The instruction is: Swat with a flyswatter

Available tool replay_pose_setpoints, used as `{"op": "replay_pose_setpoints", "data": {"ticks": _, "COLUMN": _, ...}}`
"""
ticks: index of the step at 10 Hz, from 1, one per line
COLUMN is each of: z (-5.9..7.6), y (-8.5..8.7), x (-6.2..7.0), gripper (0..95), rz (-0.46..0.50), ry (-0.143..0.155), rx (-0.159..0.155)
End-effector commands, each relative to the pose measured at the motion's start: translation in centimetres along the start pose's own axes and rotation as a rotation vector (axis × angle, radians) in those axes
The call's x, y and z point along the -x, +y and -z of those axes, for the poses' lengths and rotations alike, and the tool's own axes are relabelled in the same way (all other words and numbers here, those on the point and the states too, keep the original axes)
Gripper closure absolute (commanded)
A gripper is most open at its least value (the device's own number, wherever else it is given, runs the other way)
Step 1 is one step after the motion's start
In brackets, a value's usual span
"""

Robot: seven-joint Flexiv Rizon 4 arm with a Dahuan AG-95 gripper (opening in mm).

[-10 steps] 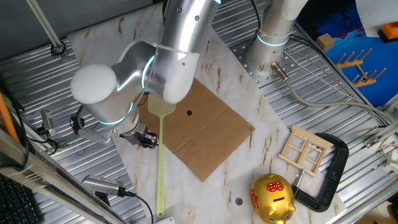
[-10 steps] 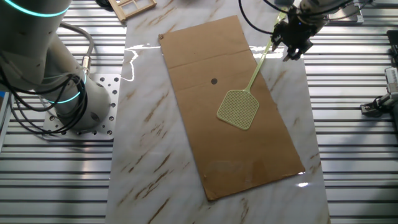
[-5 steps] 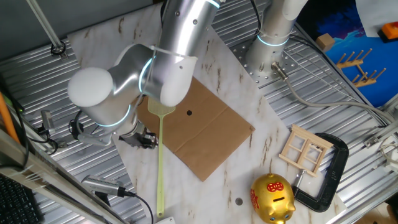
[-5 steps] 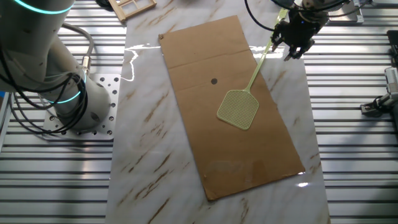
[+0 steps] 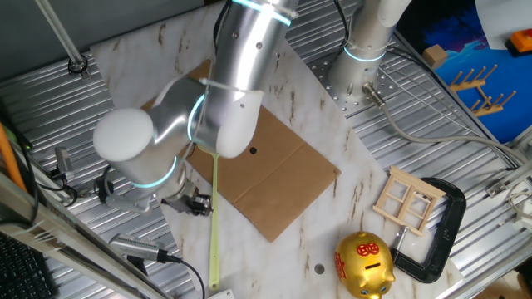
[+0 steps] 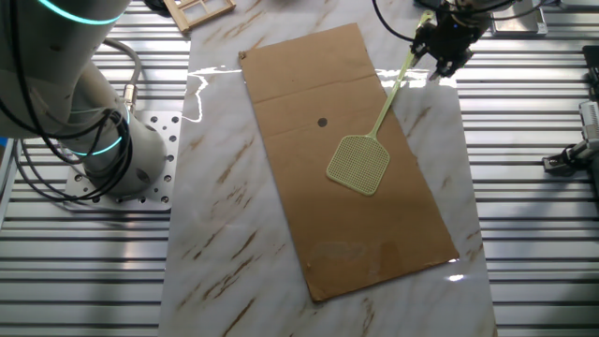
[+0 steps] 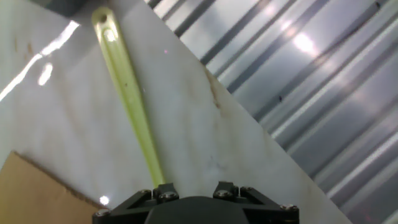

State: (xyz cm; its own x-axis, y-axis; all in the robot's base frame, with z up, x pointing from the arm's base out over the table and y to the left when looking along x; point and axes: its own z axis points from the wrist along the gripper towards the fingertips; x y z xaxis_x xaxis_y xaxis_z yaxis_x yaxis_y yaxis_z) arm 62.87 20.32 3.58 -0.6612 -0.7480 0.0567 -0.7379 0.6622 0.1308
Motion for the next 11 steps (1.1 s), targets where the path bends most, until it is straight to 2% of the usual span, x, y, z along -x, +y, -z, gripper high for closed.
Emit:
{"op": "replay_pose_setpoints", "data": {"ticks": 1, "z": -0.22, "y": 0.28, "x": 0.27, "gripper": 57.0, "rz": 0.0, "ry": -0.002, "rx": 0.0}}
{"op": "replay_pose_setpoints", "data": {"ticks": 6, "z": -0.8, "y": 0.88, "x": 0.51, "gripper": 57.0, "rz": -0.013, "ry": -0.006, "rx": 0.009}}
{"op": "replay_pose_setpoints", "data": {"ticks": 11, "z": -0.9, "y": 0.89, "x": 0.39, "gripper": 57.0, "rz": -0.021, "ry": 0.003, "rx": 0.012}}
